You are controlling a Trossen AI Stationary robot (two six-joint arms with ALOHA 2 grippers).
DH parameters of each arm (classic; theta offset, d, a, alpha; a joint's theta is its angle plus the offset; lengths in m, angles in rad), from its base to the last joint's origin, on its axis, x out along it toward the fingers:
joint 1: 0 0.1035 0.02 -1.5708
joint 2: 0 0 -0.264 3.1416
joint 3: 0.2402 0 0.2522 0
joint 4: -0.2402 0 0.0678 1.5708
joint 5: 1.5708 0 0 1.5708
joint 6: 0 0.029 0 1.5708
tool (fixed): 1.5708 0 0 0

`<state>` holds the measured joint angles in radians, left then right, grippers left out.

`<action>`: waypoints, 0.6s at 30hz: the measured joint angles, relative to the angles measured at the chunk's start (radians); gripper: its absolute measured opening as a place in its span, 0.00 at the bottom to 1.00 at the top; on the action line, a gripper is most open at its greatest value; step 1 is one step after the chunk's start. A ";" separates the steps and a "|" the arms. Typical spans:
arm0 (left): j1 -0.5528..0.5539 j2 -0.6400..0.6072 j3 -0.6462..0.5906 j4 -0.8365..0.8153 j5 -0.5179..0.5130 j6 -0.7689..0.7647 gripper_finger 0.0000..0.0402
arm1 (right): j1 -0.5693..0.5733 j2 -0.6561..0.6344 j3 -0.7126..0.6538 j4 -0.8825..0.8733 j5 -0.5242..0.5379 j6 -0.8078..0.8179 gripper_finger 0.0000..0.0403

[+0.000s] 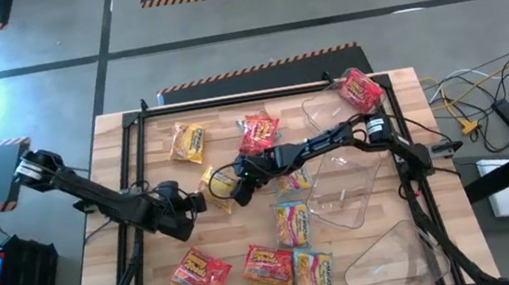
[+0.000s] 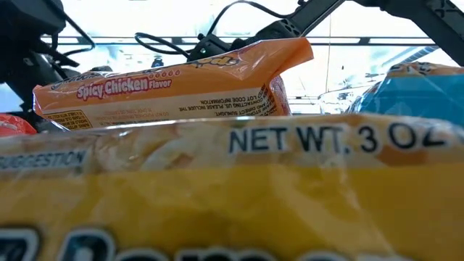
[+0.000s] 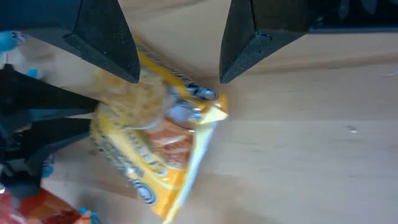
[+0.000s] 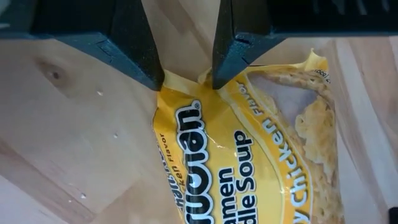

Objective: Sort Maruchan noodles
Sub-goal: Put the yellow noodle pack into the middle transparent bin

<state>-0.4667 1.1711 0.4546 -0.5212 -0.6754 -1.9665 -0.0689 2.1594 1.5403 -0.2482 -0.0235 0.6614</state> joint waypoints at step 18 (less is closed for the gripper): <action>0.080 0.052 -0.160 0.488 -0.041 0.144 0.51 | 0.019 0.001 -0.003 -0.129 -0.003 -0.155 0.32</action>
<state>-0.3865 1.2231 0.2946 -0.0337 -0.7169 -1.8228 -0.0501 2.1601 1.5376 -0.3771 -0.0263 0.5064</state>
